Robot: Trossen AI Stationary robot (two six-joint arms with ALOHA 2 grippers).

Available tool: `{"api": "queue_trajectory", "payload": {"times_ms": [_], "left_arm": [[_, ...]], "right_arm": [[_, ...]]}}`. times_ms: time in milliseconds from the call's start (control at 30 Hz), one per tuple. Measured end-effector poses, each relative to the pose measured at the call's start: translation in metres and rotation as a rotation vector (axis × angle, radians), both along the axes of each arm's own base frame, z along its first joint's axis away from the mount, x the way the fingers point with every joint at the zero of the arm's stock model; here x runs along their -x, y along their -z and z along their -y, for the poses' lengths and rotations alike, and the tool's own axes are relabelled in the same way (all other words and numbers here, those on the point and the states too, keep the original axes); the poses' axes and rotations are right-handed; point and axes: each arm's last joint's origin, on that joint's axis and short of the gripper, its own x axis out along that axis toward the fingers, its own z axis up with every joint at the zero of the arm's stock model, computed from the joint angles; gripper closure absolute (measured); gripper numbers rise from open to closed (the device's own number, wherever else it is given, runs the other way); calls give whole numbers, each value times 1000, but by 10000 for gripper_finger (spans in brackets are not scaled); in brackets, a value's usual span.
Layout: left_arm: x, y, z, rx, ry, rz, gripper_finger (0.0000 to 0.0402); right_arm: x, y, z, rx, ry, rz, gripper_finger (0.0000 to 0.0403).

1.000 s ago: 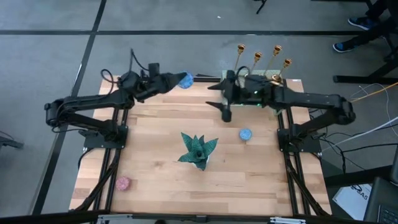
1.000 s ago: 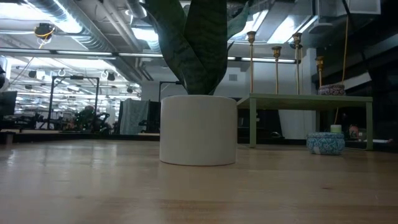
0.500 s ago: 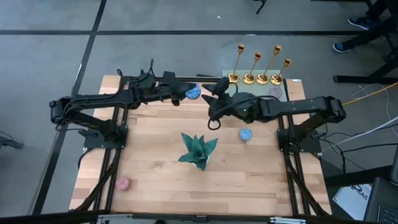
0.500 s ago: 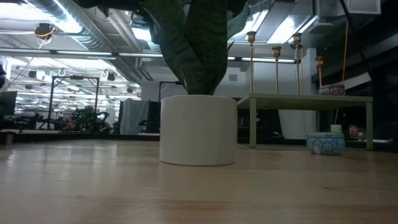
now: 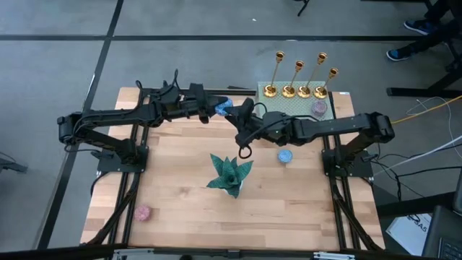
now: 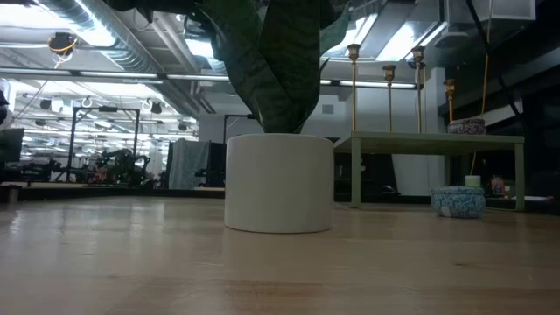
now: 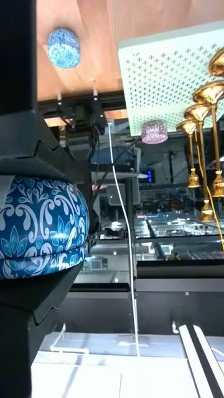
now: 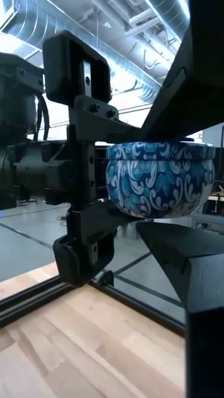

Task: Stock candles and holders on shelf
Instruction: Align the blue scented candle with the other scented candle on the shelf

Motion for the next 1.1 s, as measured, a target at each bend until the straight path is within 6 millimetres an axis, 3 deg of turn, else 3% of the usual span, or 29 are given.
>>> {"api": "queue_trajectory", "payload": {"times_ms": [300, 833, 967, 1100], "left_arm": [[0, -2, 0, -11, 5, 13, 226], [1, -4, -2, -78, -22, 22, 164], [1, -6, -2, -63, -30, 43, 164], [1, -6, -1, -55, -35, 44, 189]], "right_arm": [[0, -2, 1, -2, 23, 25, 195], [1, -3, 0, -3, 67, 32, 336], [2, -5, 2, 2, 72, 39, 374], [2, -5, 5, 3, 82, 39, 388]]}}
